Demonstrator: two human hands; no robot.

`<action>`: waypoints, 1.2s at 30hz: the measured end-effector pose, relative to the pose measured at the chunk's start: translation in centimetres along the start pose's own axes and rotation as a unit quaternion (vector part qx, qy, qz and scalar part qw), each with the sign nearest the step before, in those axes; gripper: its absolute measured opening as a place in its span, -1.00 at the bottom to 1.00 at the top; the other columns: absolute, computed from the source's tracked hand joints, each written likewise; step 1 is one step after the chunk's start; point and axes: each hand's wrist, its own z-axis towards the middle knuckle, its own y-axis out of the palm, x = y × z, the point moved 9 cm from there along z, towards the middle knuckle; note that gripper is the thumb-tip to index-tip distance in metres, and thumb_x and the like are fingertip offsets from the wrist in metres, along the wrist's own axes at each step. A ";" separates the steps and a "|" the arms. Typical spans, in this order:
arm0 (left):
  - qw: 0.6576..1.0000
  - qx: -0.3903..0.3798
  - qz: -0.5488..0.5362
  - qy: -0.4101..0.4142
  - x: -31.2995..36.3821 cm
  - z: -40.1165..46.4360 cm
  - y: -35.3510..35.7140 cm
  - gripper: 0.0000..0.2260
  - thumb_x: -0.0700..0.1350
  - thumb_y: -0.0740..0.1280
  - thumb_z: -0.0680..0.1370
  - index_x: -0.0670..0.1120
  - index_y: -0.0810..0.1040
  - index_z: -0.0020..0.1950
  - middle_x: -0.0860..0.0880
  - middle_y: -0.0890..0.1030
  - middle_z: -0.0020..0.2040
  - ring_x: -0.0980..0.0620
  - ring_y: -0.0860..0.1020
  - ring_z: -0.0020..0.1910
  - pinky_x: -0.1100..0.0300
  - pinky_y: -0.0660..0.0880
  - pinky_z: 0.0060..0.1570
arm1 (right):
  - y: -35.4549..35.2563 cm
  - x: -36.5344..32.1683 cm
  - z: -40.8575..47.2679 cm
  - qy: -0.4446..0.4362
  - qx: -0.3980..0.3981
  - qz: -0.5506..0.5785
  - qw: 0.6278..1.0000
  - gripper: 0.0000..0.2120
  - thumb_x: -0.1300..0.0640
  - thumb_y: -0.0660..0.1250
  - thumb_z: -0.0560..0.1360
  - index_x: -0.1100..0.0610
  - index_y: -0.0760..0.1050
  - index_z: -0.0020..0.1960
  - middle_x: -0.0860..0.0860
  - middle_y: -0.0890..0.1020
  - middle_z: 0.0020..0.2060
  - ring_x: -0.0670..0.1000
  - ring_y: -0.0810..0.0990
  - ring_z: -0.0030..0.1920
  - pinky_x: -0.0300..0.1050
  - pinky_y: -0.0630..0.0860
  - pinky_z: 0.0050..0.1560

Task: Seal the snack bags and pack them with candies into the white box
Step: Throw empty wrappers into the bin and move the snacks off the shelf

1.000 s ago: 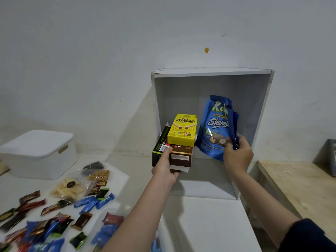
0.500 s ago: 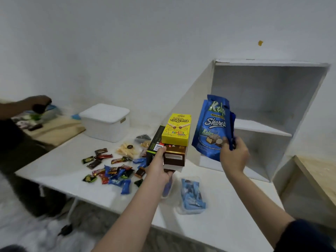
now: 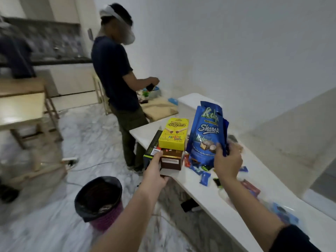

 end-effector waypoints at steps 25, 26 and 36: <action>0.905 0.309 -0.256 0.138 11.0 15.6 -34.4 -0.54 -0.12 0.47 0.32 -0.08 0.54 0.21 -0.23 0.58 0.21 -0.25 0.53 0.20 -0.15 0.57 -0.02 | 46.4 11.3 -11.8 0.076 -0.412 -0.019 0.908 -0.75 0.14 0.30 0.54 0.23 0.49 0.17 0.04 0.58 -0.05 0.00 0.53 -0.09 -0.48 0.32 -0.33; 0.902 0.314 -0.264 0.133 10.7 16.5 -35.5 -0.55 -0.12 0.48 0.29 -0.07 0.55 0.17 -0.23 0.58 0.20 -0.25 0.54 0.19 -0.16 0.56 0.00 | 47.7 12.3 -12.6 0.081 -0.420 -0.025 0.904 -0.78 0.15 0.30 0.54 0.23 0.49 0.14 0.06 0.59 -0.06 0.01 0.55 -0.10 -0.45 0.34 -0.32; 0.871 0.392 -0.285 0.081 7.5 25.6 -46.4 -0.62 -0.24 0.42 0.43 -0.19 0.52 0.24 -0.24 0.61 0.11 -0.19 0.61 -0.01 -0.04 0.57 -0.09 | 59.1 24.0 -19.6 0.137 -0.468 -0.117 0.865 -0.80 0.17 0.28 0.55 0.20 0.45 0.15 0.04 0.58 -0.05 0.03 0.55 -0.08 -0.10 0.47 -0.09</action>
